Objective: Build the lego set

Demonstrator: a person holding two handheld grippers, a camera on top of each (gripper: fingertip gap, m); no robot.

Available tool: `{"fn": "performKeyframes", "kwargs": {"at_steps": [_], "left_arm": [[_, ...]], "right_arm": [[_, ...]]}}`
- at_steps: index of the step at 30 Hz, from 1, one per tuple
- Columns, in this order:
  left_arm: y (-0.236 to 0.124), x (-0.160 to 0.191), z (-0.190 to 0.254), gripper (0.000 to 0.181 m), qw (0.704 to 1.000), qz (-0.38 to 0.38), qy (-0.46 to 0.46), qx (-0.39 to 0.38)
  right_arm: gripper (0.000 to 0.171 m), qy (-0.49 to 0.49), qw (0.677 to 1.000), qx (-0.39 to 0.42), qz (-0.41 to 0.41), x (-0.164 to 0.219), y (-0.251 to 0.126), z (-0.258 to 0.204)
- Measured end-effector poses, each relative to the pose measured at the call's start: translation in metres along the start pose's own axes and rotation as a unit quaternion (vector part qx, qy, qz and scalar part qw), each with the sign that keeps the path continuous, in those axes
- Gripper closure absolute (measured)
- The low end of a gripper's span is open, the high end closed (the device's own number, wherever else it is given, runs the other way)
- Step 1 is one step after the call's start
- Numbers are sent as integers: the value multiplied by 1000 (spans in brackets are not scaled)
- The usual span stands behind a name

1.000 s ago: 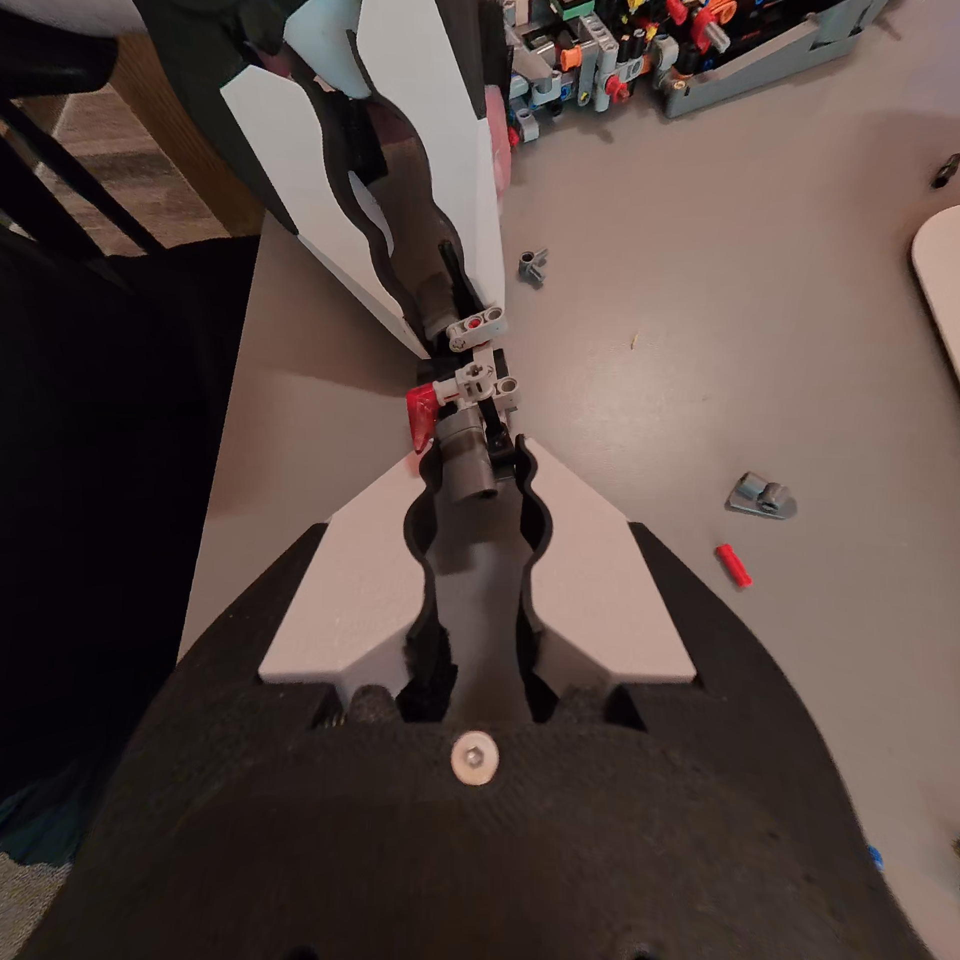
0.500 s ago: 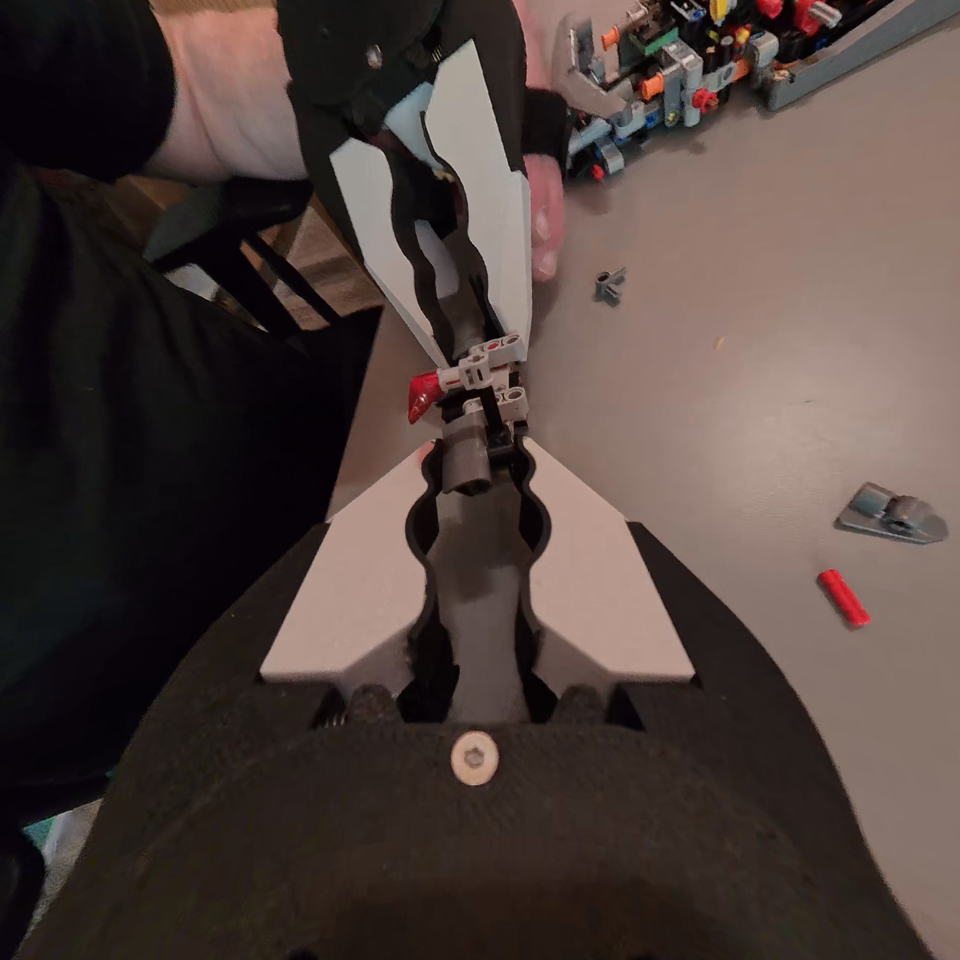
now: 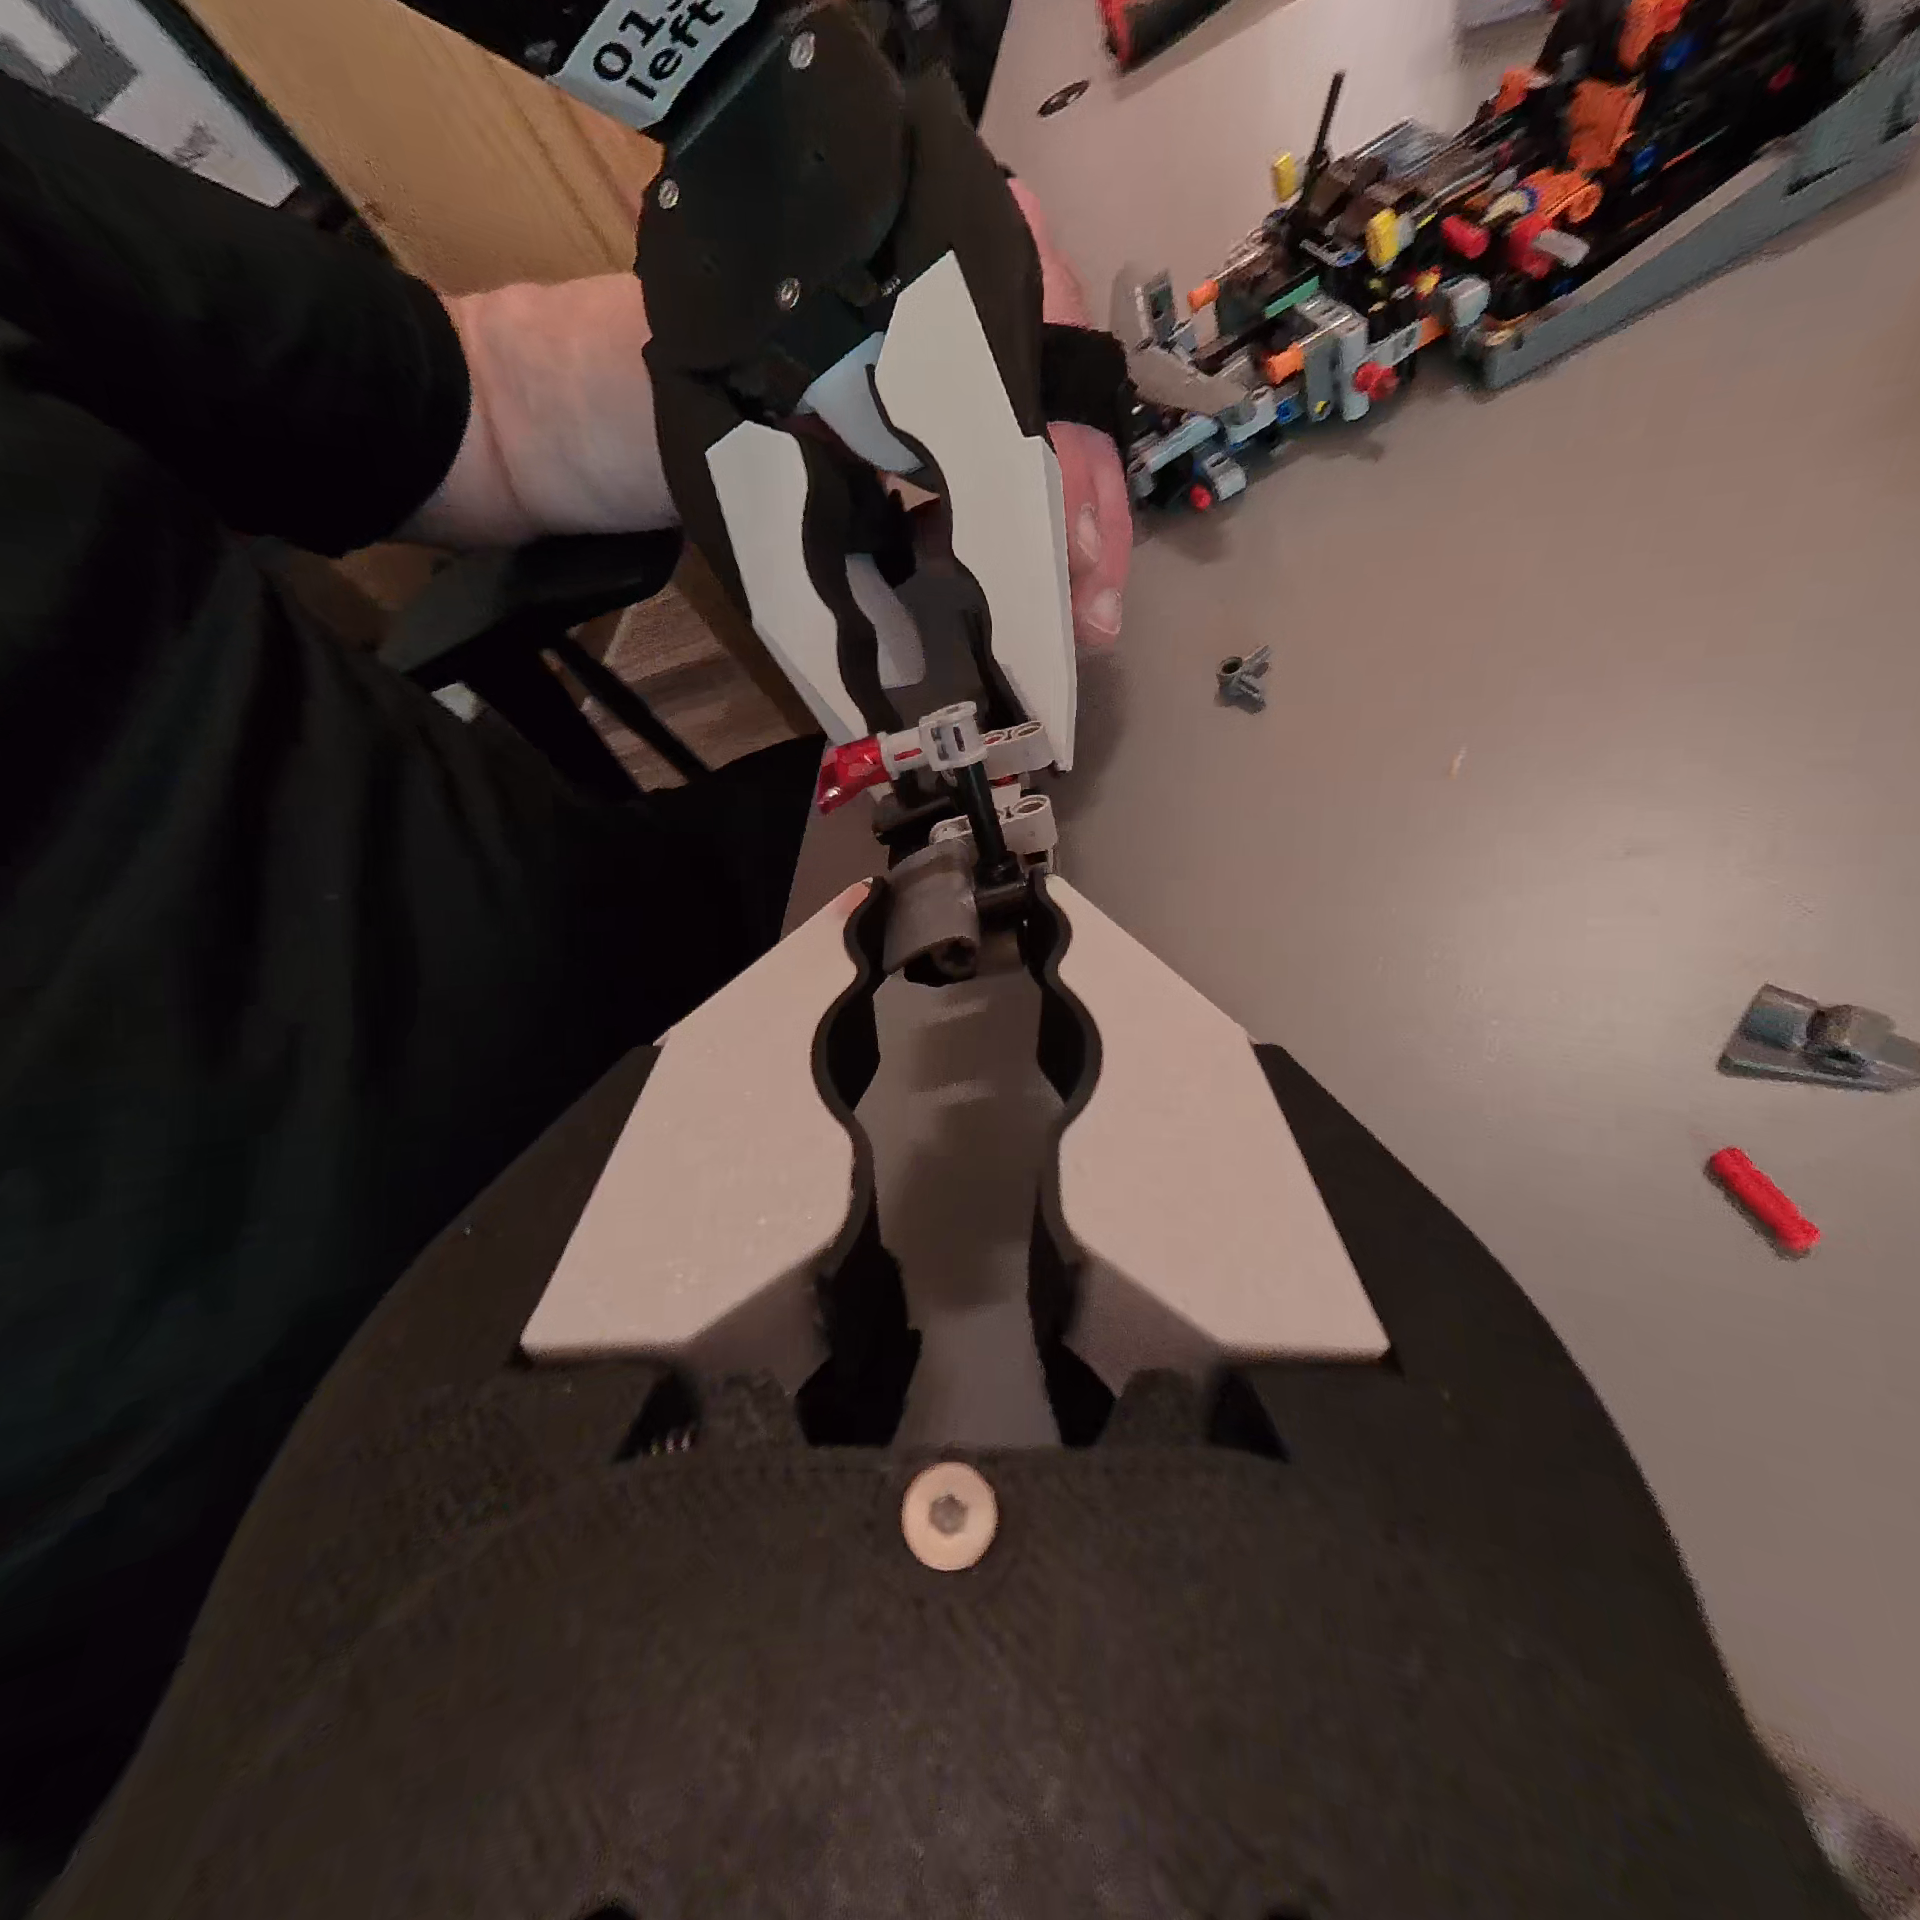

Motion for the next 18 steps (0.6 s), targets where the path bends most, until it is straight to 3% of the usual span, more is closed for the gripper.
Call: {"fn": "performKeyframes", "kwargs": {"at_steps": [10, 18], "left_arm": [[-5, -13, 7, 130, 999, 7, 24, -22], [8, -16, 19, 126, 998, -1, 60, -24]], "right_arm": [[148, -61, 983, 174, -10, 18, 8, -33], [148, -86, 980, 178, 10, 17, 17, -42]]}}
Point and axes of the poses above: each gripper's, where its closed fingertips meet, y out along the fingers, x out of its underside, z = x × y across the jaws, the point moved 6 cm from there along -y, back along the fingers, and after that the axes turned 10 degrees about -x, right-handed, at the moved point
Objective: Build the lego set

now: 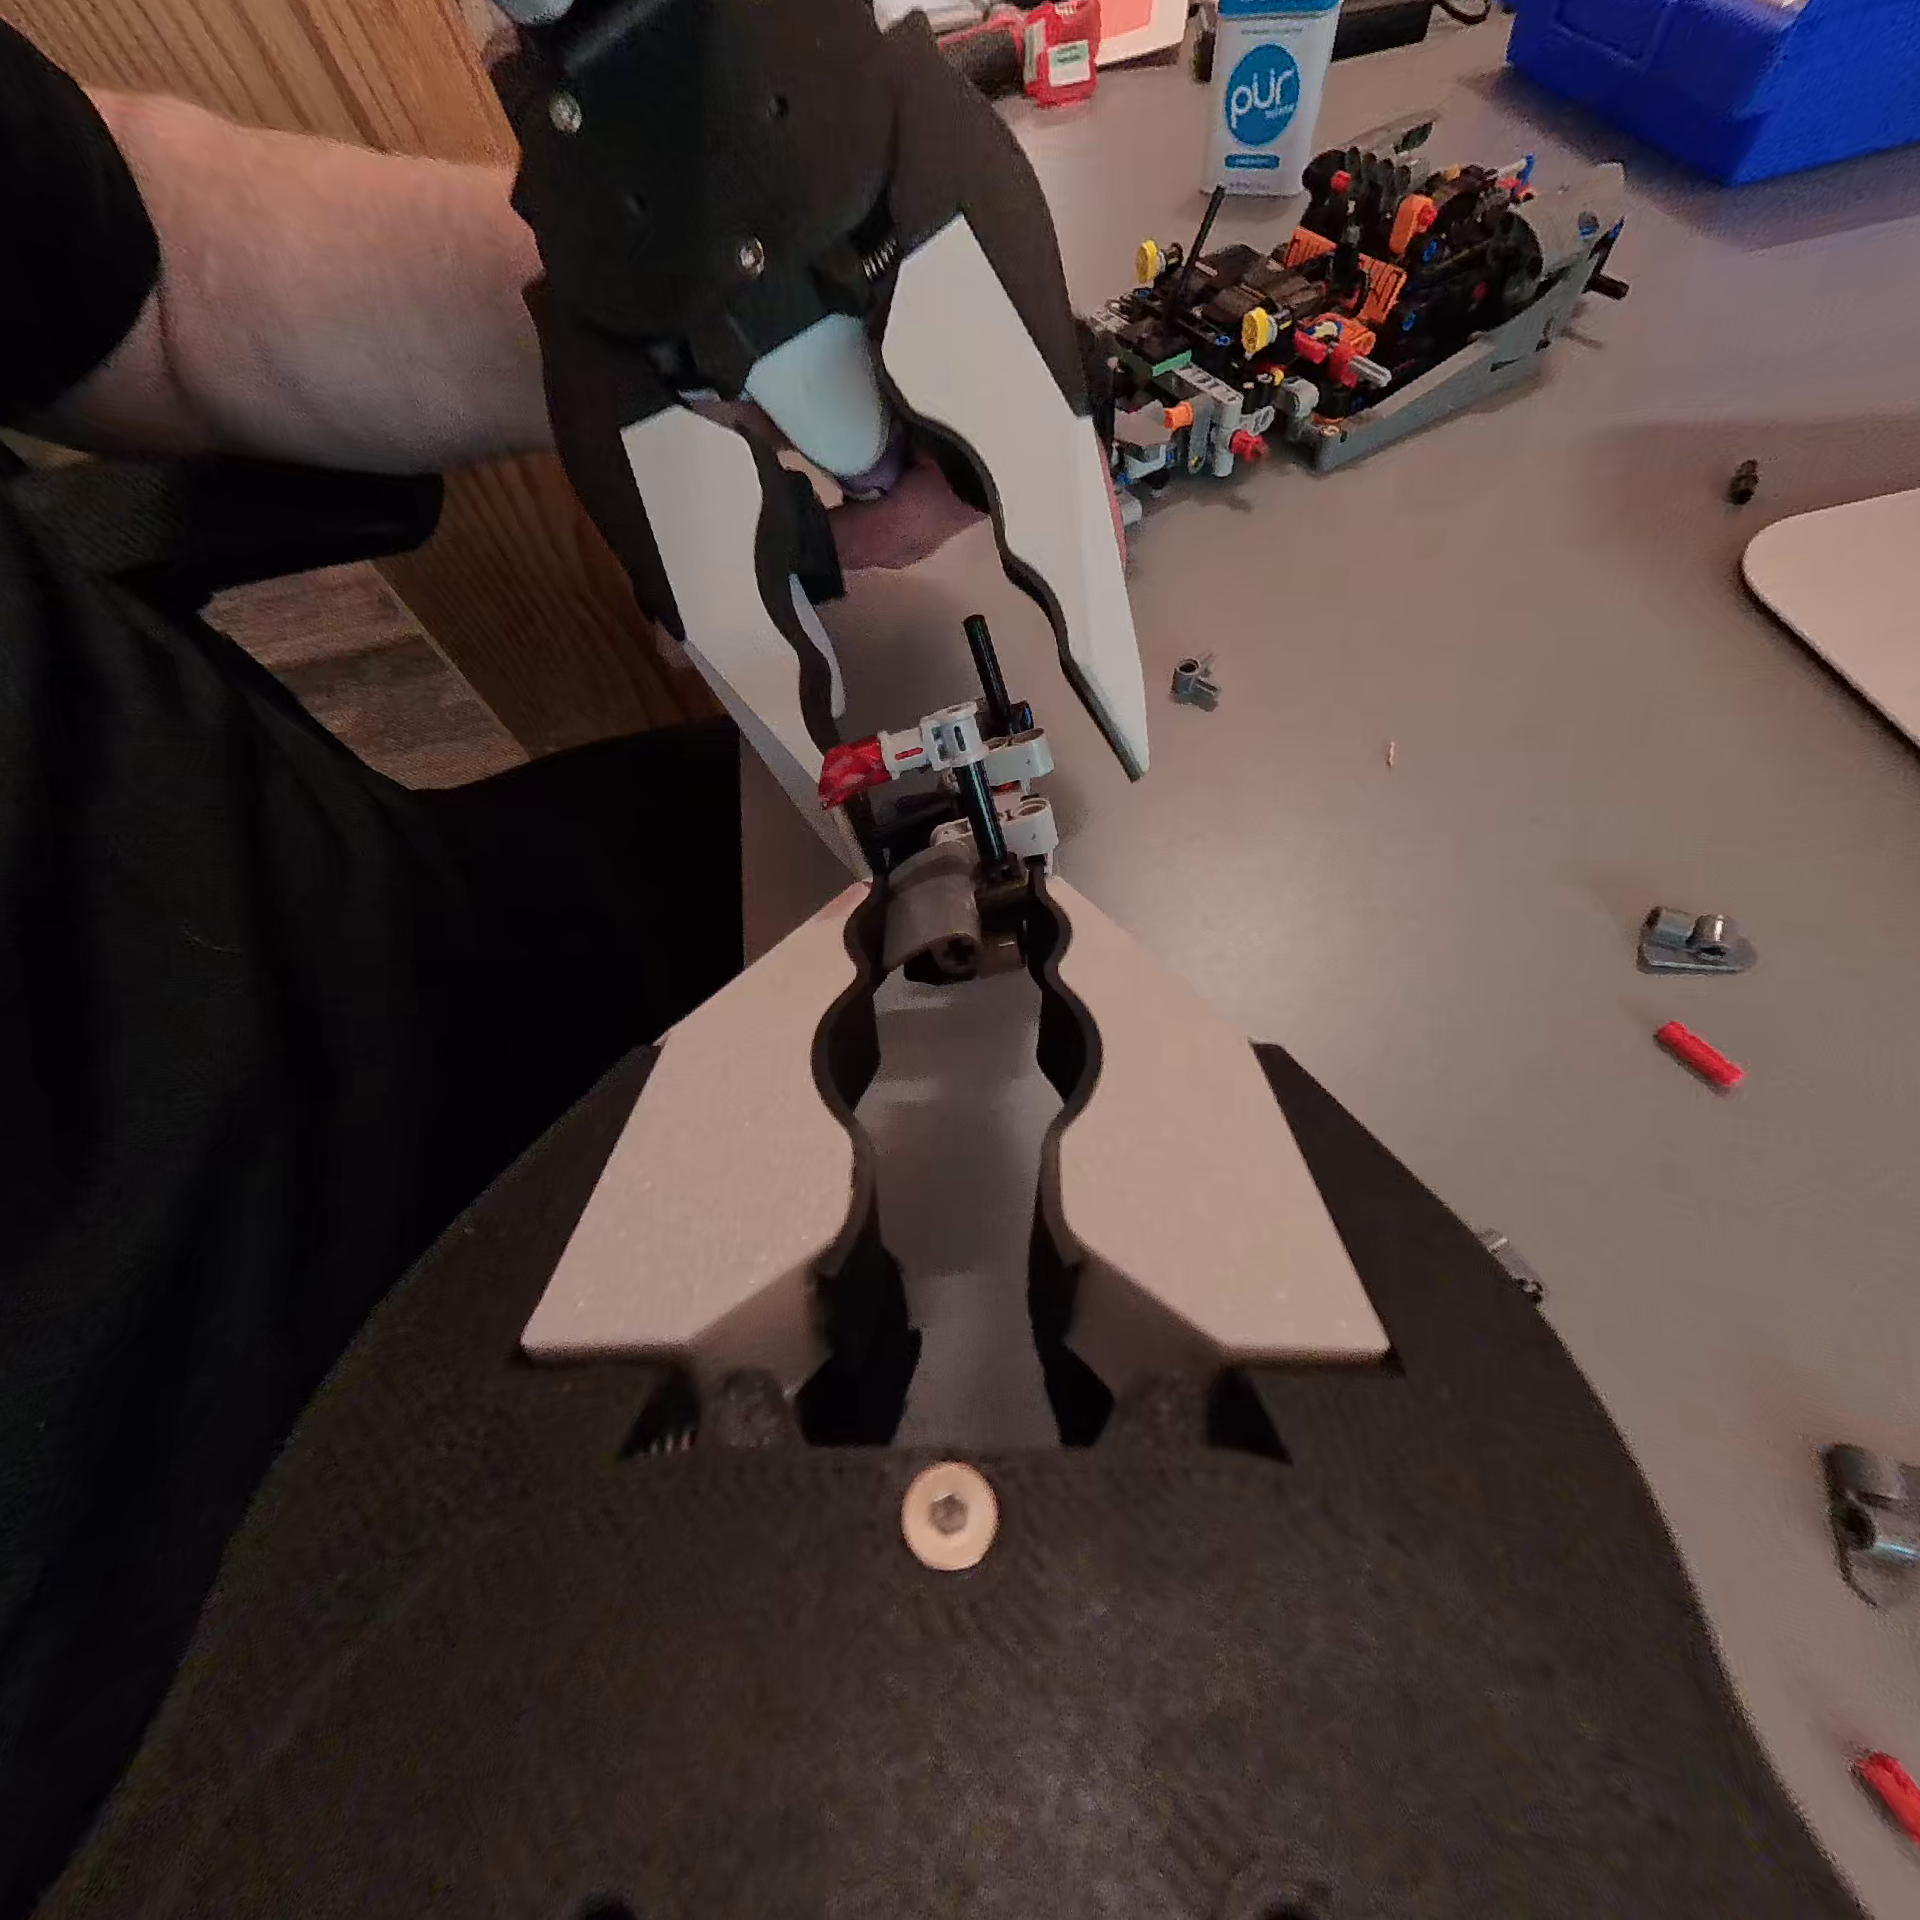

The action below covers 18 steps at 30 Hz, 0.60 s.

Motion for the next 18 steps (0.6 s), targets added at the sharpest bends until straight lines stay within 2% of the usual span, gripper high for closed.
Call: {"fn": "performKeyframes", "kwargs": {"at_steps": [6, 18], "left_arm": [[5, -2, 6, 140, 1000, 13, 12, 12], [6, 0, 9, 143, 999, 17, -1, 42]], "right_arm": [[148, 12, 999, -31, 28, -3, 1, 0], [147, 34, 996, -63, 47, -3, 4, 2]]}}
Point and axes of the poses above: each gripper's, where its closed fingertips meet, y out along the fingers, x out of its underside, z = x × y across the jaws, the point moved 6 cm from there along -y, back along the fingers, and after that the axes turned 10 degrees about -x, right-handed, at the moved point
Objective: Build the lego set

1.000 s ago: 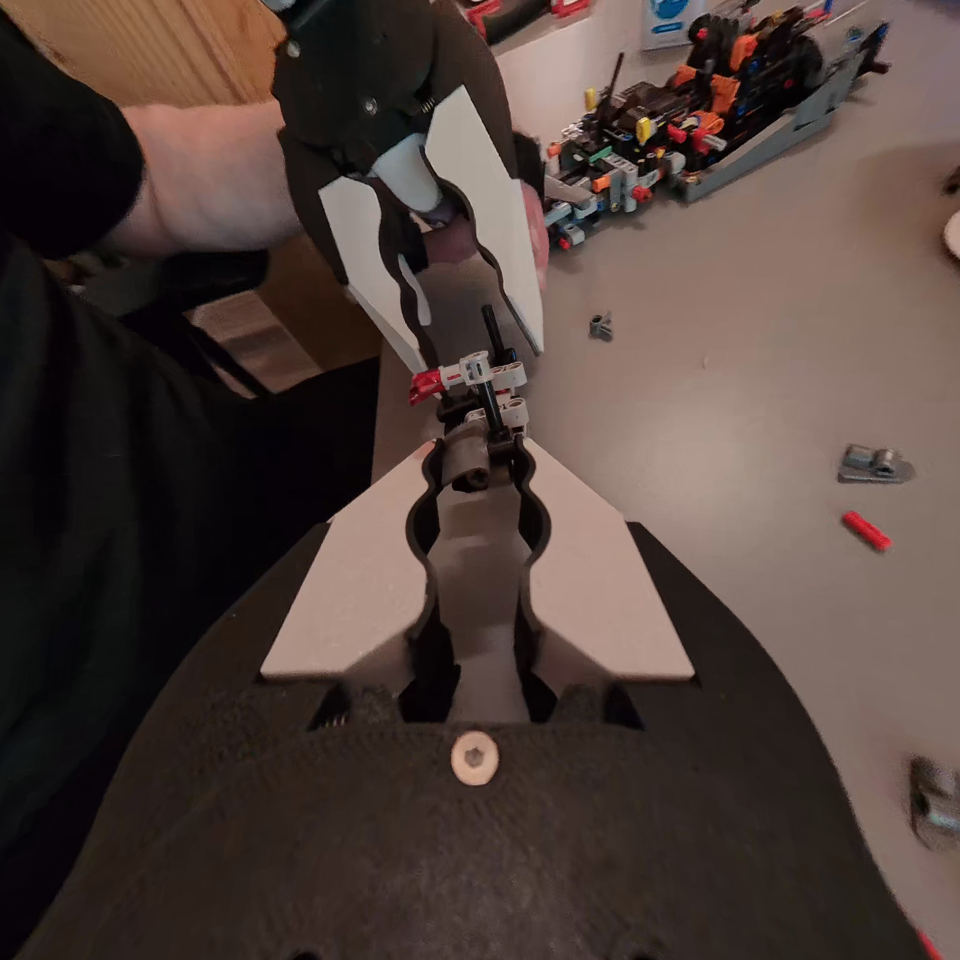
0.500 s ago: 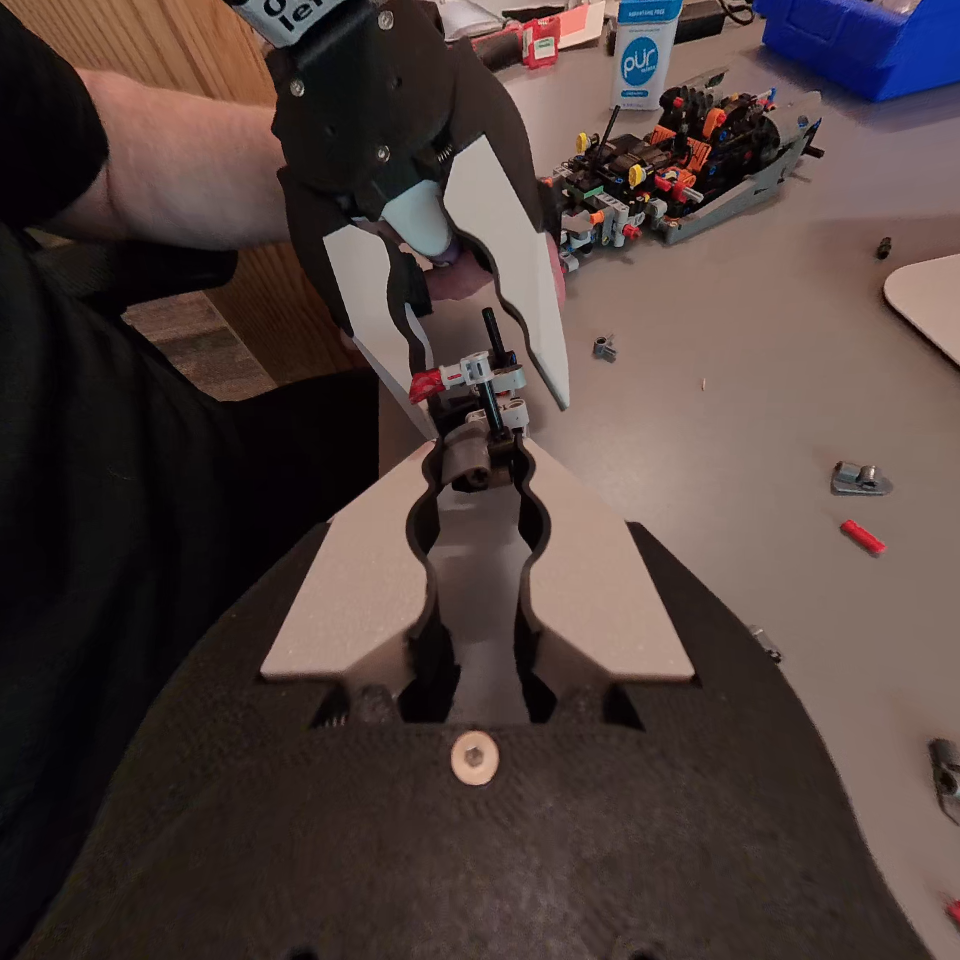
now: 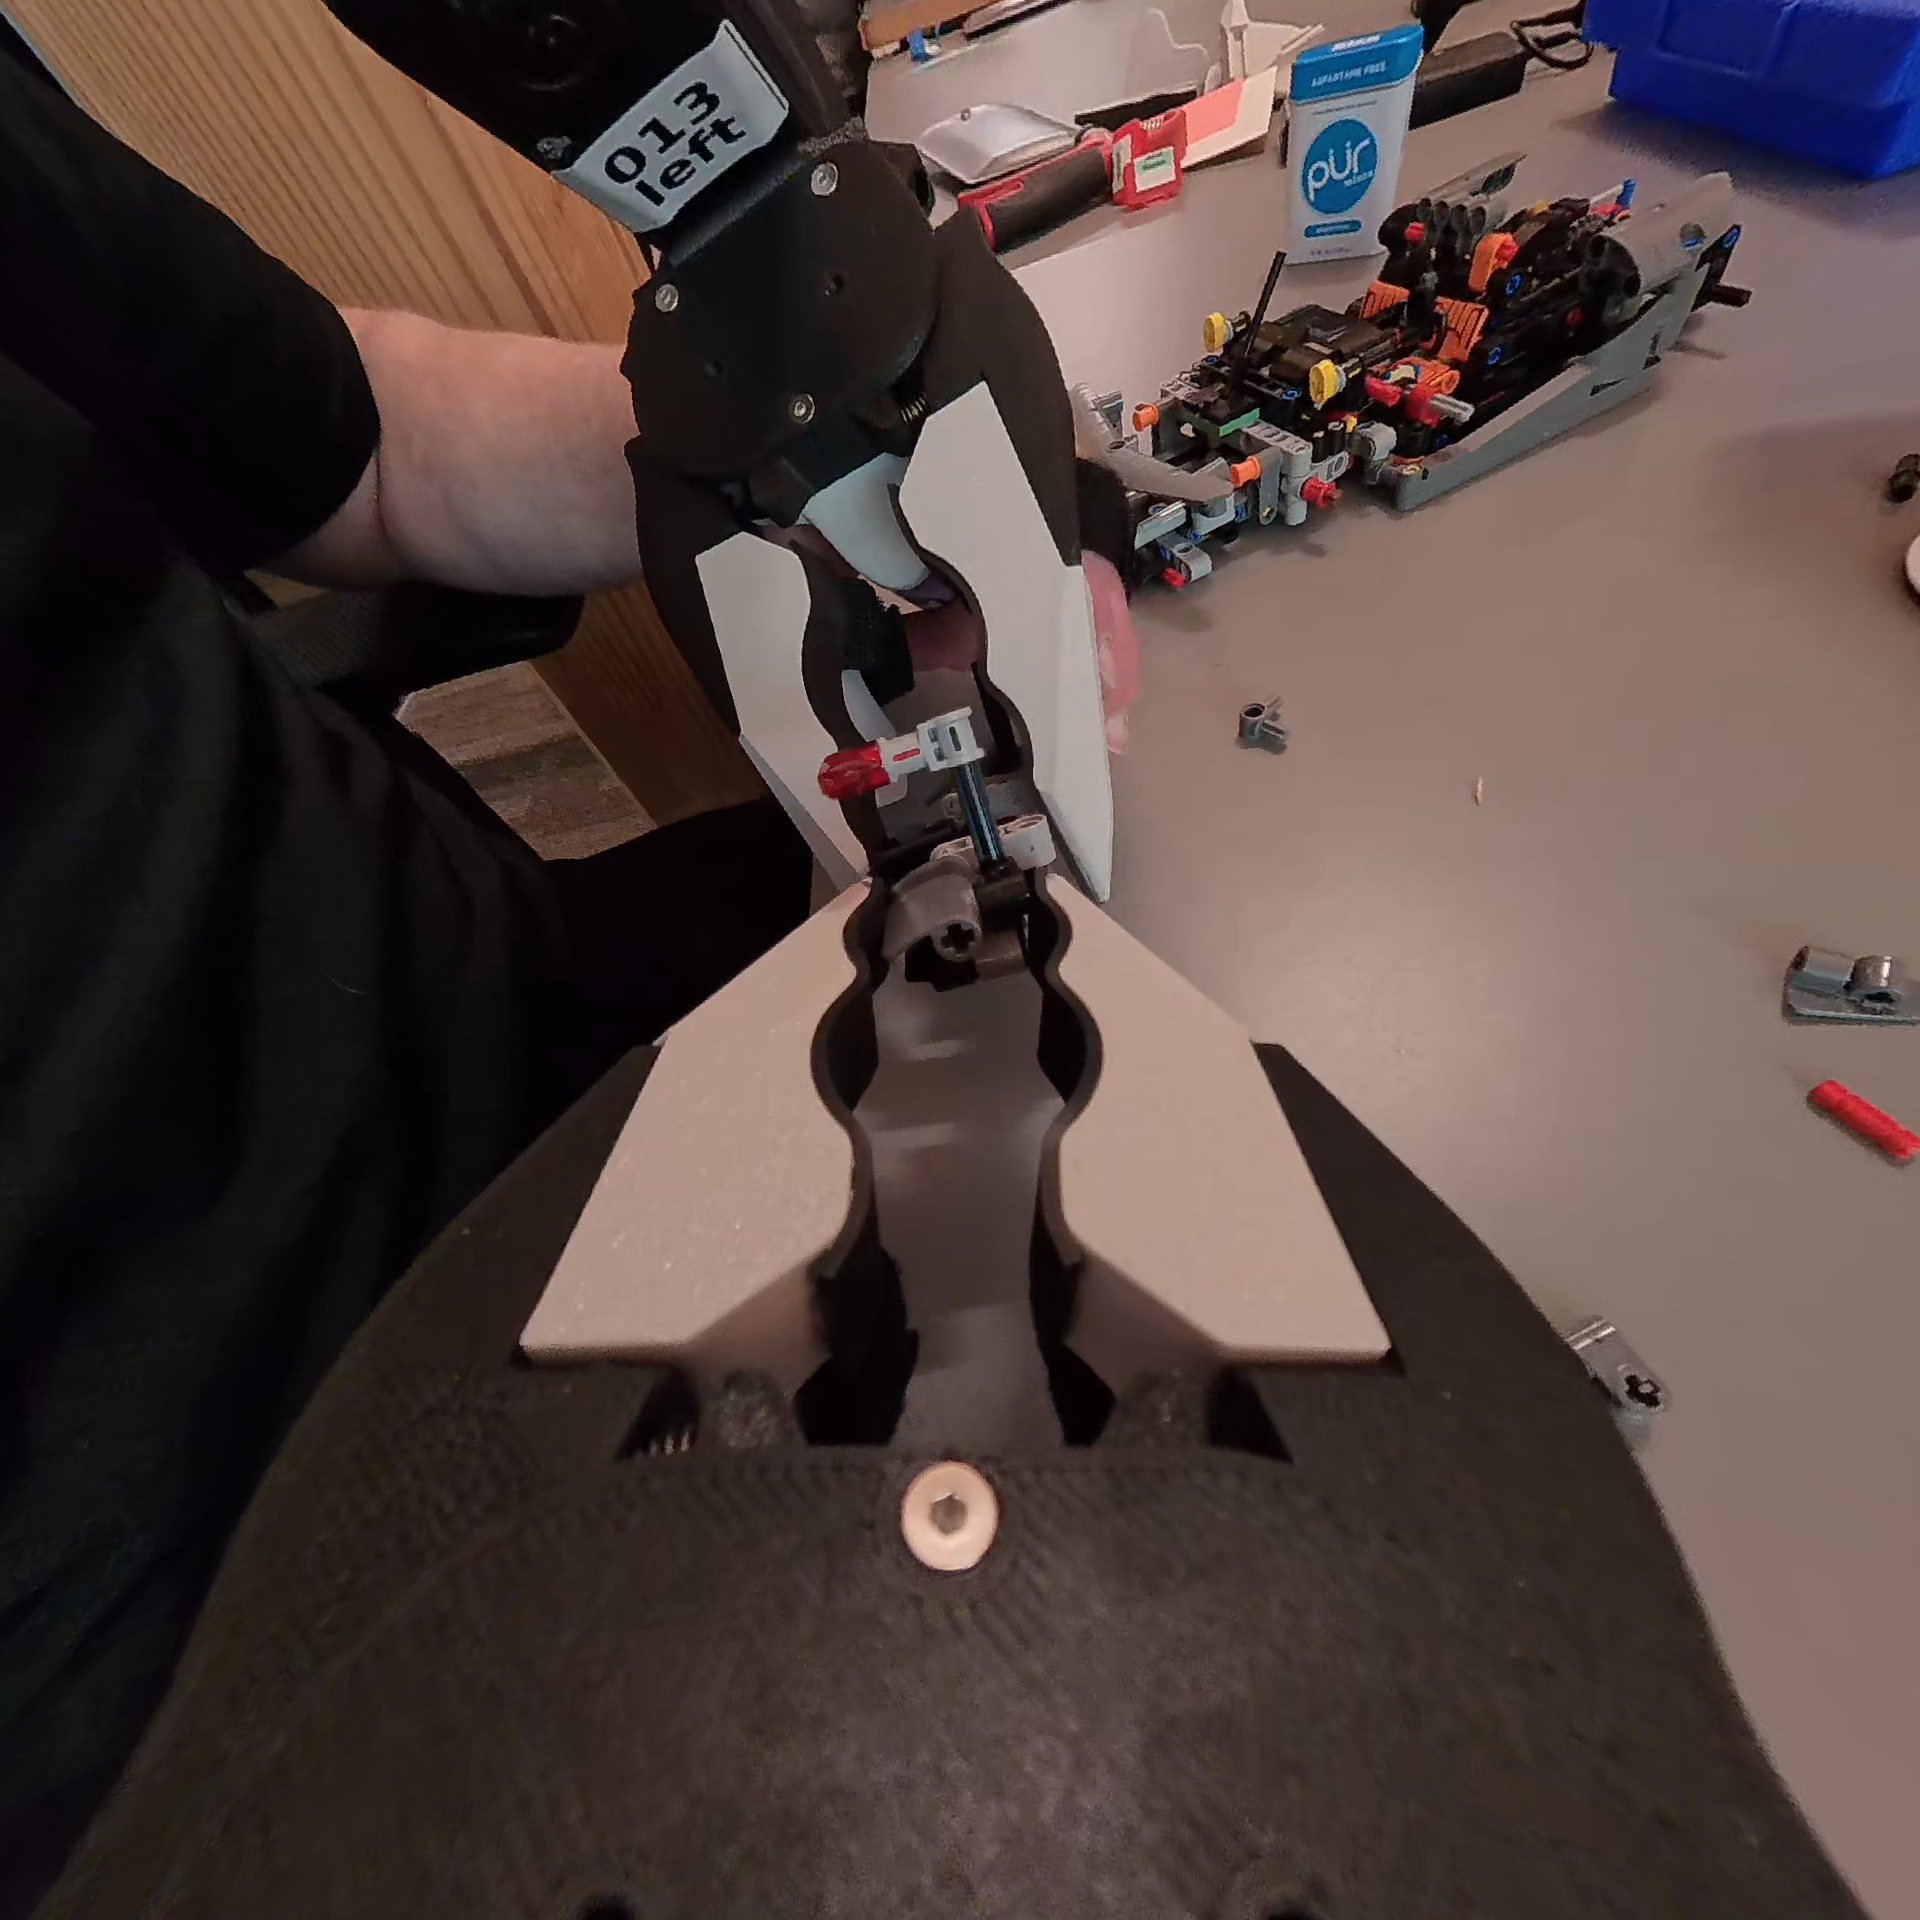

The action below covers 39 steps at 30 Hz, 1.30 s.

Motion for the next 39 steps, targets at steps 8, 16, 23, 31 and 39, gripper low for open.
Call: {"fn": "performKeyframes", "kwargs": {"at_steps": [8, 16, 23, 31, 39], "left_arm": [[-2, 2, -10, 146, 999, -6, -49, 16], [-8, 5, -17, 147, 994, -8, -96, 55], [-11, 9, -16, 146, 986, -27, -122, 113], [-16, 4, -16, 146, 963, -27, -166, 213], [-23, 1, -12, 146, 931, -23, -196, 307]], "right_arm": [[131, -13, 1000, 11, -1, -3, -6, 5], [127, -45, 998, 31, -23, -7, -15, 8], [121, -141, 984, 69, -86, -13, -21, 4], [119, -263, 953, 37, -144, -28, -19, -4], [111, -330, 930, -13, -163, -44, -10, -9]]}}
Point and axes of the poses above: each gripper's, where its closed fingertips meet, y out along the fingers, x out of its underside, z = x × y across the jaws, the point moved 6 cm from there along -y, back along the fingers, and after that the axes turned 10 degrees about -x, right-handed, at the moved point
